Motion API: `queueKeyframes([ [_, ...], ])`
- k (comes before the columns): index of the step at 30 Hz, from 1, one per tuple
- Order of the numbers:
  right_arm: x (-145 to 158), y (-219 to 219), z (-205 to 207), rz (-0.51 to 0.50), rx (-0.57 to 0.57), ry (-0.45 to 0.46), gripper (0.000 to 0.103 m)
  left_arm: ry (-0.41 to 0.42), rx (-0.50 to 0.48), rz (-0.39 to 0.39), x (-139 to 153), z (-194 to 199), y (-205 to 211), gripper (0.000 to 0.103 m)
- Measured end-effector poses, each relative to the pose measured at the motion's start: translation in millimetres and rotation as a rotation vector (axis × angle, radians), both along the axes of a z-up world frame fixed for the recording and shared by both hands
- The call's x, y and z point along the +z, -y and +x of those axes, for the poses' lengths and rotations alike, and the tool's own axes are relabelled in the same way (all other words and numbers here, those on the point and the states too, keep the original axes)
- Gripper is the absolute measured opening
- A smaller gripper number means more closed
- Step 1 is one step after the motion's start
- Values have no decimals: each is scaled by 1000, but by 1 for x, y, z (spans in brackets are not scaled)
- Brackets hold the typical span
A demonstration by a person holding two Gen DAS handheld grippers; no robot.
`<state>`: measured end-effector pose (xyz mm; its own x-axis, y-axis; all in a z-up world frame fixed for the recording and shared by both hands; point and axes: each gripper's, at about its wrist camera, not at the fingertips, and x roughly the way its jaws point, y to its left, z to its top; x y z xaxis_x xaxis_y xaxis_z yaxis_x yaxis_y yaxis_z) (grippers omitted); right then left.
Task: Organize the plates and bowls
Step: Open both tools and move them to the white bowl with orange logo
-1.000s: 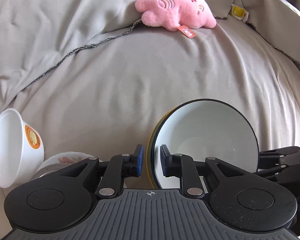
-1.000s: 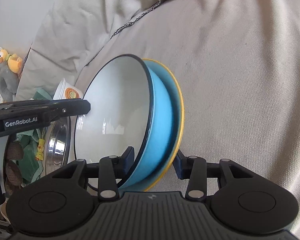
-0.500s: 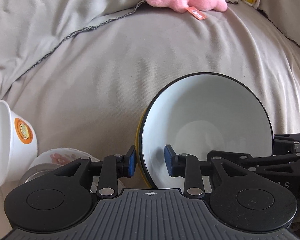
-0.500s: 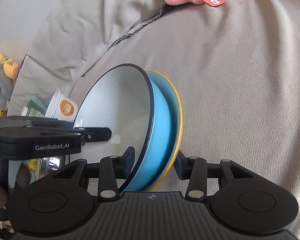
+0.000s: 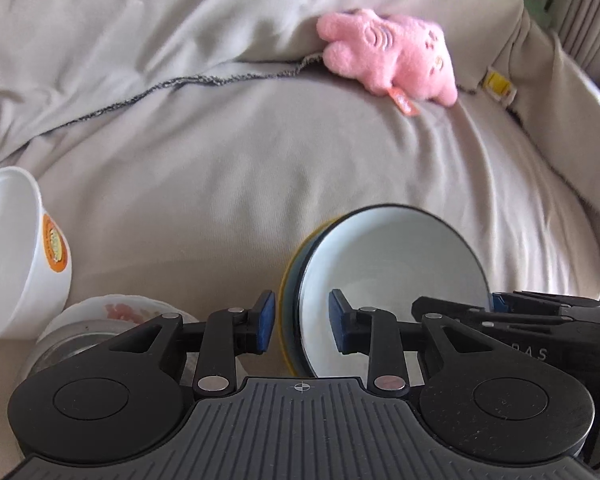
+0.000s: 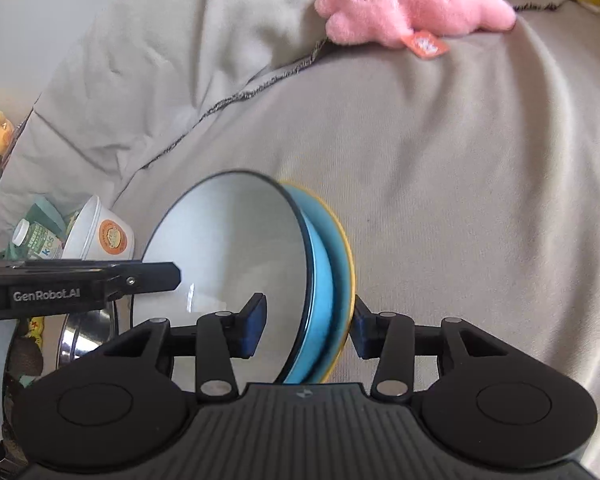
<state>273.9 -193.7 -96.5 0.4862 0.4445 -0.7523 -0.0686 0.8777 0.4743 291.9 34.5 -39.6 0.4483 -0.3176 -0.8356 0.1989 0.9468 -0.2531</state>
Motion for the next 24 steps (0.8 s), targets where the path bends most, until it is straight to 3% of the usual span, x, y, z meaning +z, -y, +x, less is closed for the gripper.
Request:
queueKeyframes([
  [3,37,-8,-3,-137,-18,96,54,98,71,-151,13,-24,-46,32],
  [6,71,-31,-2,-285,-3,190,55,263,192,-206,23,-54,-98,32],
  [8,87,-53,0,-357,28,223,55,327,303,-233,21,-68,-134,32],
  [11,107,-93,10,-438,89,231,55,321,436,-331,6,-69,-190,32],
  [13,118,-122,20,-453,124,220,56,309,495,-385,-4,-66,-223,32],
  [15,126,-146,33,-444,143,190,56,349,554,-429,-17,-71,-253,32],
  [19,128,-202,63,-407,170,91,63,332,672,-415,-30,-65,-298,32],
  [21,125,-228,72,-402,189,90,71,318,678,-402,-33,-63,-309,32],
  [24,114,-266,81,-386,217,97,71,277,673,-414,-47,-56,-314,32],
])
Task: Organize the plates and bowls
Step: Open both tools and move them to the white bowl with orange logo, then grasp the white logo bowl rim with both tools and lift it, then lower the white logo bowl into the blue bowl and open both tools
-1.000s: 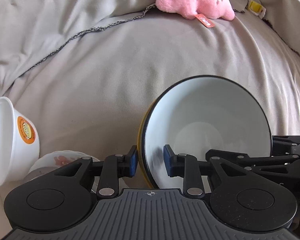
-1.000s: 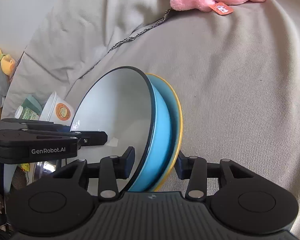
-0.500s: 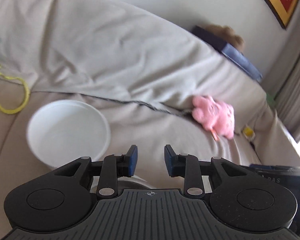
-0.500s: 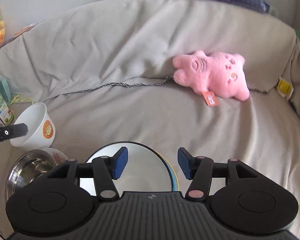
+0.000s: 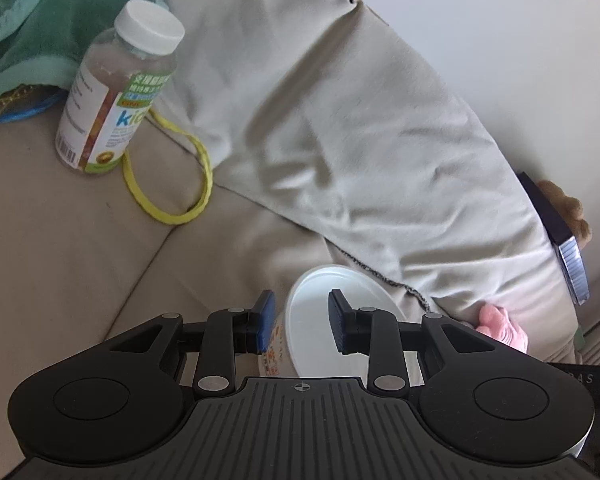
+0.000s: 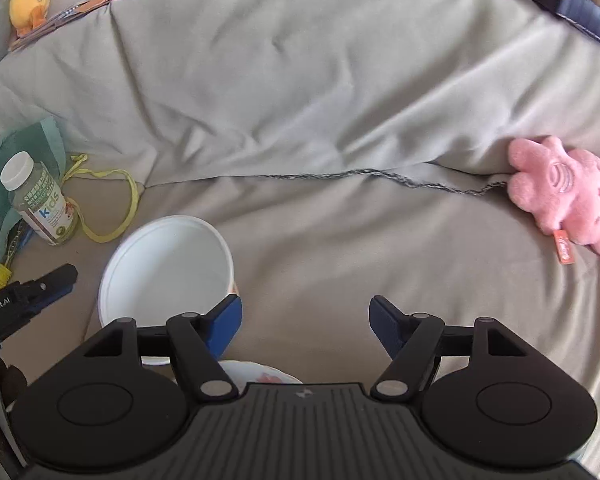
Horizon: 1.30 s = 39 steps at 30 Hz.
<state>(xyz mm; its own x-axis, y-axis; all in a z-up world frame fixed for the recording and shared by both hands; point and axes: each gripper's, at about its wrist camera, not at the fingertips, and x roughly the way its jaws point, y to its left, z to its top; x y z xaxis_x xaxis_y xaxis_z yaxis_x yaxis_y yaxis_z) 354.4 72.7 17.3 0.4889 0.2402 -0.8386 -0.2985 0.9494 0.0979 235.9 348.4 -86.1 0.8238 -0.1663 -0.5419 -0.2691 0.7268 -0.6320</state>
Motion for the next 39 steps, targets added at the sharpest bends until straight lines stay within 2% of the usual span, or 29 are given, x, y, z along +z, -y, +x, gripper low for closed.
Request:
queueKeyframes([
  [2,-12,-18,8,16,7,-26,71,-36,-6,22,-9,8,4,32],
  [6,-42,-45,24,41,-48,-87,70,-105,-14,71,-30,22,16,32],
  [8,-54,-56,28,22,-55,-97,66,-129,-36,68,-38,27,21,32],
  [10,-65,-66,31,-3,-50,-115,48,-138,-59,49,-43,30,25,32],
  [11,-69,-69,32,-9,-44,-127,42,-137,-71,43,-44,31,27,32],
  [13,-75,-72,33,-14,-34,-155,19,-120,-93,34,-43,30,31,31],
  [17,-60,-64,22,9,-28,-135,16,-51,-90,42,-20,17,38,31],
  [20,-23,-36,2,55,3,-83,16,48,-119,70,16,-3,58,32],
  [23,18,9,-29,96,25,-21,16,144,-204,109,50,-27,95,32],
  [25,38,46,-51,122,30,18,16,161,-266,125,64,-35,128,33],
  [28,55,105,-81,90,-7,89,17,157,-380,119,72,-36,185,34],
  [30,55,138,-92,64,-37,105,17,139,-432,116,75,-31,219,34],
  [33,42,187,-99,57,-91,80,17,71,-515,150,77,-21,261,34],
  [36,18,223,-98,82,-118,67,19,13,-568,205,70,-16,292,36],
  [39,-13,240,-92,94,-110,47,21,-83,-571,232,53,-5,310,36],
])
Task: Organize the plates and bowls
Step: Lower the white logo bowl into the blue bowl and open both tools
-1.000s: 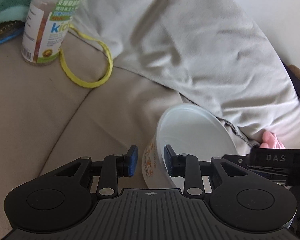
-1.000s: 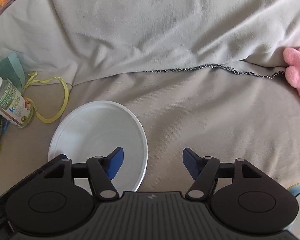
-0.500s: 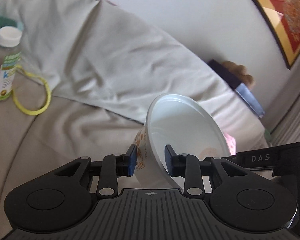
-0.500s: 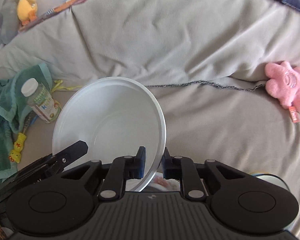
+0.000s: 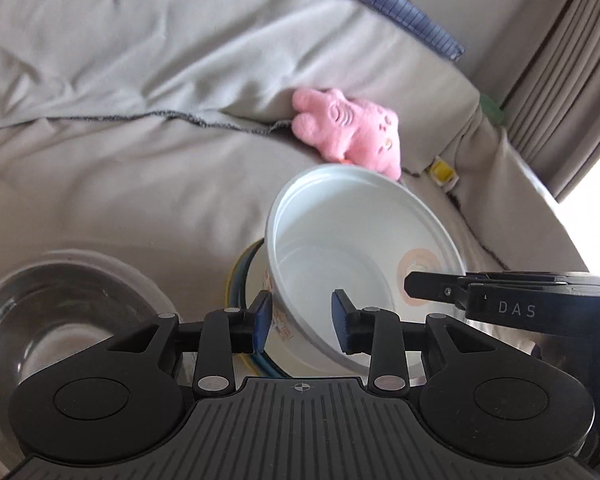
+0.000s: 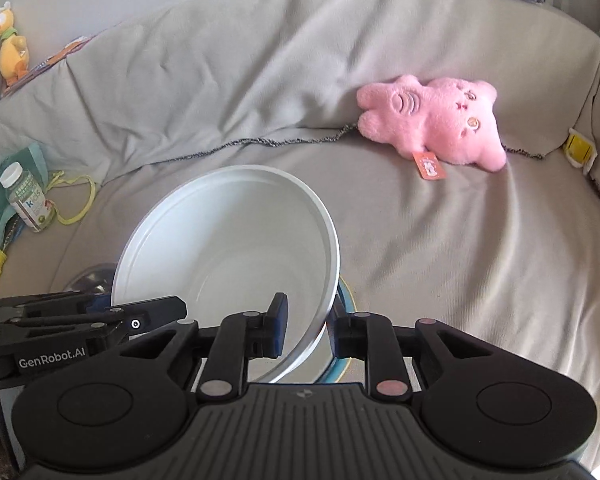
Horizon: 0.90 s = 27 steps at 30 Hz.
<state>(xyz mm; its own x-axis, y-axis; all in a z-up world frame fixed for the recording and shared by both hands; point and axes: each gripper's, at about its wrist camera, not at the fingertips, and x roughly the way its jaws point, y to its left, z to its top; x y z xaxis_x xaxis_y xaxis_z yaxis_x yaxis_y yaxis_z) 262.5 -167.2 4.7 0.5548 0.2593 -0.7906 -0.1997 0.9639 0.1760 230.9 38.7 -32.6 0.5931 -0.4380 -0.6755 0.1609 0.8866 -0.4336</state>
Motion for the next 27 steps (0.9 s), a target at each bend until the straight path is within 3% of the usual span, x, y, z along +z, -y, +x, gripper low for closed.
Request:
queueKeyframes([
  [3,-23,14,2,57,-19,-30,21,-4,41,65,-1,0,6,35],
  [6,-33,27,-4,103,-32,-29,22,4,60,72,4,-5,5,35],
  [11,-26,42,-26,142,-51,27,28,34,81,47,18,-25,-8,35],
  [16,-12,45,-61,183,-52,99,33,68,197,30,26,-59,-52,35],
  [18,-6,36,-76,191,-22,124,37,83,251,51,27,-76,-73,35],
  [21,-4,12,-96,214,31,135,55,72,330,81,22,-97,-107,35],
  [27,-25,-58,-107,264,122,37,57,-22,460,37,-5,-115,-166,35],
])
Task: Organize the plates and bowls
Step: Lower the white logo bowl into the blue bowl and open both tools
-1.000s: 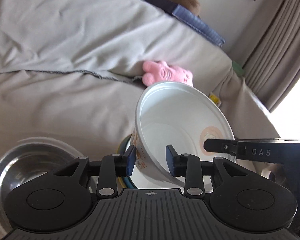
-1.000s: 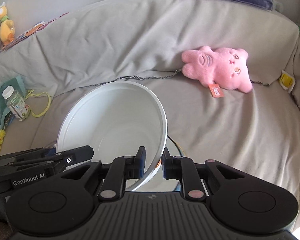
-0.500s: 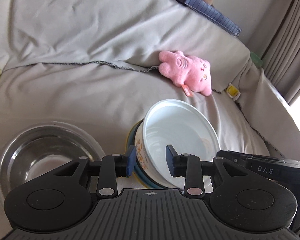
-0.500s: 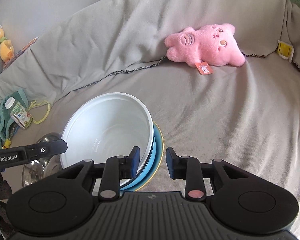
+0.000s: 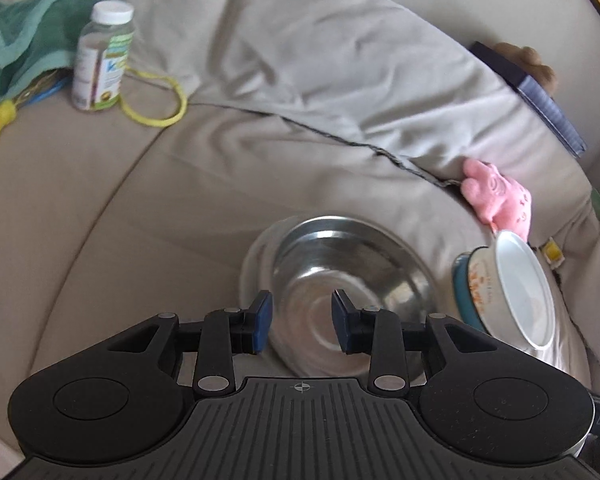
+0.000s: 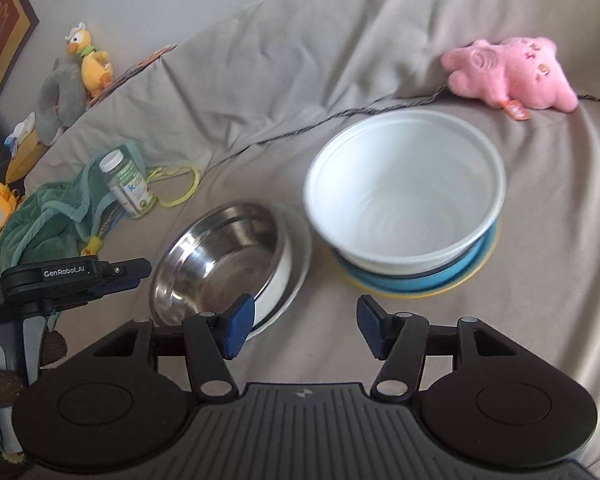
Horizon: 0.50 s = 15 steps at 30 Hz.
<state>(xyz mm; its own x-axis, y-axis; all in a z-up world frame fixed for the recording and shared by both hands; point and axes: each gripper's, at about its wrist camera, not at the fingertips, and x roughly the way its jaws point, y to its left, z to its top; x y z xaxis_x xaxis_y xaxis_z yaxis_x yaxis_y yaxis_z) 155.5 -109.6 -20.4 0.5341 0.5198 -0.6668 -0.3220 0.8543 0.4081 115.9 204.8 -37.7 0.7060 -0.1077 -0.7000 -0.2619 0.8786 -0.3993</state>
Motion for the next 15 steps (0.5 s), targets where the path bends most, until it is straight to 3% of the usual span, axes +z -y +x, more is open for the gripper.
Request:
queueKeyframes([
  [6,-28,-51,15,39,-18,-128,57,-22,34,-119,-28,1,-22,35],
  [15,-42,-68,25,24,-62,-159,57,-41,6,-128,-43,8,-19,36],
])
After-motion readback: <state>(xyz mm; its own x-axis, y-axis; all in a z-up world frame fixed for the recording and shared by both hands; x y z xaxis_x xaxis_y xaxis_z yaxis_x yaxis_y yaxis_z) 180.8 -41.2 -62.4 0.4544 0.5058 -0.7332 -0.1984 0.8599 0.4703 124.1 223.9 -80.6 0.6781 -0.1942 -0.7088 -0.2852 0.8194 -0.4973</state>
